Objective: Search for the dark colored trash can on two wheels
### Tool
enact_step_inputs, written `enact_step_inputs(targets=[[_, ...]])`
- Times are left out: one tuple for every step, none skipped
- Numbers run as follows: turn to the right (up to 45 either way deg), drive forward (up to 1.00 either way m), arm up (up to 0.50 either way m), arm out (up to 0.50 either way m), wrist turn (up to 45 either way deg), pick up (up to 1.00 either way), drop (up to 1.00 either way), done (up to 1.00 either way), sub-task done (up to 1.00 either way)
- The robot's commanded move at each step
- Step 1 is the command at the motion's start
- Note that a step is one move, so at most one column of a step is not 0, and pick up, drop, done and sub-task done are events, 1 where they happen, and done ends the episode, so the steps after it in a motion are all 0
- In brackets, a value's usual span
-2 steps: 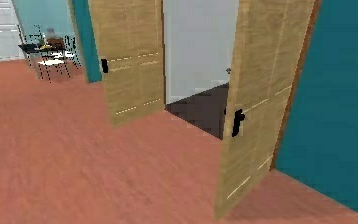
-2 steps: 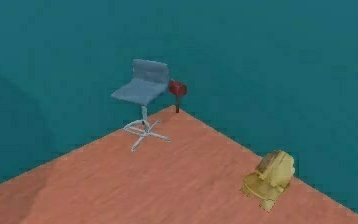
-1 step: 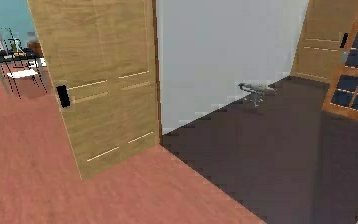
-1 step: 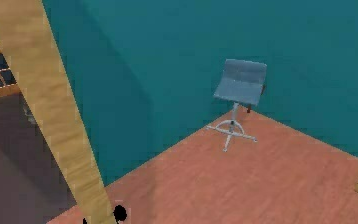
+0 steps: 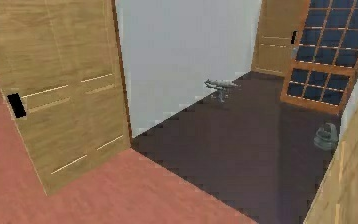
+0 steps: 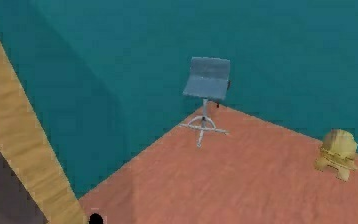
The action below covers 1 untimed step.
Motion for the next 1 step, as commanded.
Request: enact_step_inputs(targets=[[0.0,0.30,0.00,0.00,0.0,0.00,0.00,0.00,0.00]])
